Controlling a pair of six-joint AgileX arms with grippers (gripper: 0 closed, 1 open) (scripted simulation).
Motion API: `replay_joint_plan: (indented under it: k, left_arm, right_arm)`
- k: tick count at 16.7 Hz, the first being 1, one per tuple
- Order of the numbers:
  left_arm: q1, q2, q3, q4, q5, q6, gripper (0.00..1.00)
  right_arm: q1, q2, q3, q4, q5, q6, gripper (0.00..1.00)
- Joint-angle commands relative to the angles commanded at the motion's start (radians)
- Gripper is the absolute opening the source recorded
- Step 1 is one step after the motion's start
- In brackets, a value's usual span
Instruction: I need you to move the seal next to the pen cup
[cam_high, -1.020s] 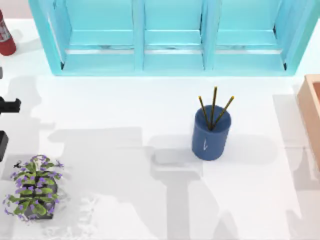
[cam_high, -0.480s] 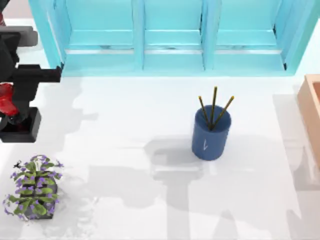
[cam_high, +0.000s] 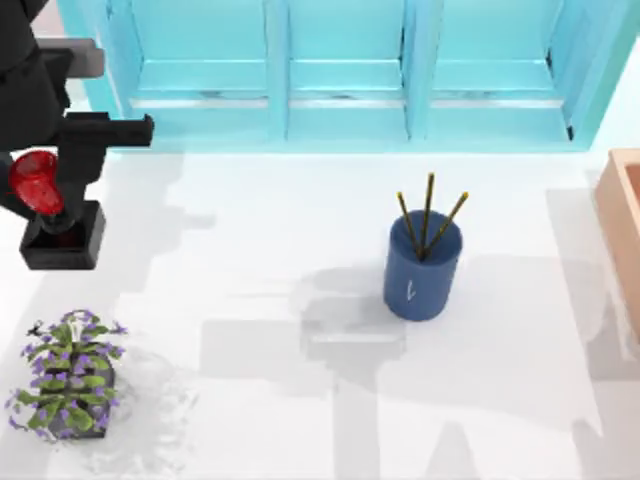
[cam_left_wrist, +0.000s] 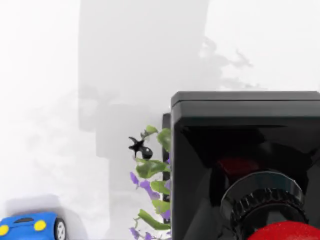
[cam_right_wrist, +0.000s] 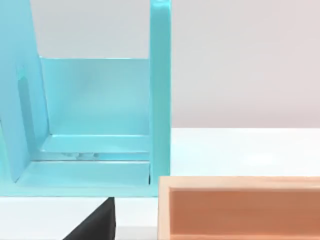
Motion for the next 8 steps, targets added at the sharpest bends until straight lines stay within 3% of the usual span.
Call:
replay_joint_plan:
  k: [8]
  left_arm:
    - [-0.273, 0.401, 0.631, -0.223, 0.011, -0.263, 0.00]
  right_arm:
    - [0.000, 0.000, 0.000, 0.000, 0.000, 0.000, 1.00]
